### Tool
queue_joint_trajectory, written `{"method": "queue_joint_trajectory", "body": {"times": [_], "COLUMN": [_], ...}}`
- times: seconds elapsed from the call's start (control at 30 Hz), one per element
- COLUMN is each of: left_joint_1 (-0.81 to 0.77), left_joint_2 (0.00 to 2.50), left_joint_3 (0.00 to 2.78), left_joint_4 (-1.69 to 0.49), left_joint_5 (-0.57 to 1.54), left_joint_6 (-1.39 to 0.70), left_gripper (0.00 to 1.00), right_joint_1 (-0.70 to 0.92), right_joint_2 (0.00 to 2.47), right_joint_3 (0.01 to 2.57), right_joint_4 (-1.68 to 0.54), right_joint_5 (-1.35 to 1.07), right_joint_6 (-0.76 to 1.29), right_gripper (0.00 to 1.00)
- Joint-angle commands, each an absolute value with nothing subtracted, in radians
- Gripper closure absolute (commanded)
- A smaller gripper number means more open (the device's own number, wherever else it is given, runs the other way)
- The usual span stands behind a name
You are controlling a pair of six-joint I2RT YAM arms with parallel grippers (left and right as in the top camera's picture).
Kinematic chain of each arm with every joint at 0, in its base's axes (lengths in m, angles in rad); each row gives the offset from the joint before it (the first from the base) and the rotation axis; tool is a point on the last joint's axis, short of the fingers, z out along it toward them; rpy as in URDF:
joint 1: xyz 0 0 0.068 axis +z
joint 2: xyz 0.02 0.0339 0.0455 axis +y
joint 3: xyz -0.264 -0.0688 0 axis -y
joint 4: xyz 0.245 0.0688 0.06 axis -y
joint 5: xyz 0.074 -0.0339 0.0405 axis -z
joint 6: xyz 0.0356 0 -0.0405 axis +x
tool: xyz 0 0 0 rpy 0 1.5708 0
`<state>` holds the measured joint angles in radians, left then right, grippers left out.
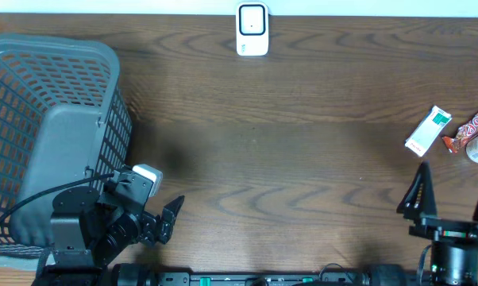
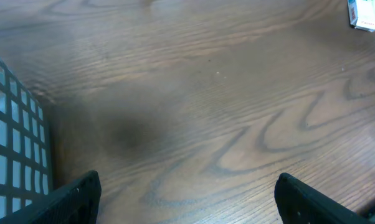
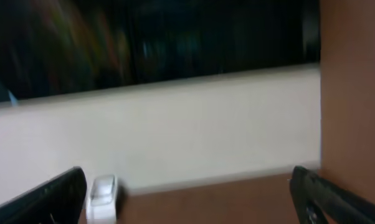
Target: Scan the item barcode
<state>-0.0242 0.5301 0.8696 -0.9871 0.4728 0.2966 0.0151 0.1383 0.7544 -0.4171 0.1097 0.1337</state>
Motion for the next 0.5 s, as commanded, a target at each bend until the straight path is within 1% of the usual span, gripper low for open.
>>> {"method": "queue_joint_trajectory", "body": {"times": [0.0,0.07,0.27,0.33,0.4,0.47], "left_joint_1": [-0.024,-0.024,-0.024,-0.024,-0.024,-0.024], "left_joint_2": [0.529,0.529,0.529,0.529,0.529,0.529], "left_joint_3": [0.869,0.869,0.869,0.869,0.869,0.869], "left_joint_4": [-0.987,-0.987,-0.987,-0.987,-0.987,-0.987], "left_joint_5": [0.486,0.486,0.486,0.486,0.486,0.486], "left_joint_6": [0.314,0.314,0.314,0.314,0.314,0.314], "left_gripper": [0.13,0.13,0.13,0.13,0.13,0.13], "right_joint_1": [0.008,0.008,0.008,0.008,0.007,0.007], "right_joint_2": [0.142,0.142,0.142,0.142,0.142,0.142], "right_joint_3": [0.737,0.700,0.616,0.609,0.608,0.605], "right_joint_4": [-0.517,-0.551,-0.558,-0.580,-0.652,-0.701], "right_joint_5": [0.126,0.126,0.122,0.122,0.164,0.163], "right_joint_6": [0.208,0.233,0.340,0.344,0.292,0.292], "right_gripper": [0.01,0.01,0.01,0.01,0.01,0.01]}}
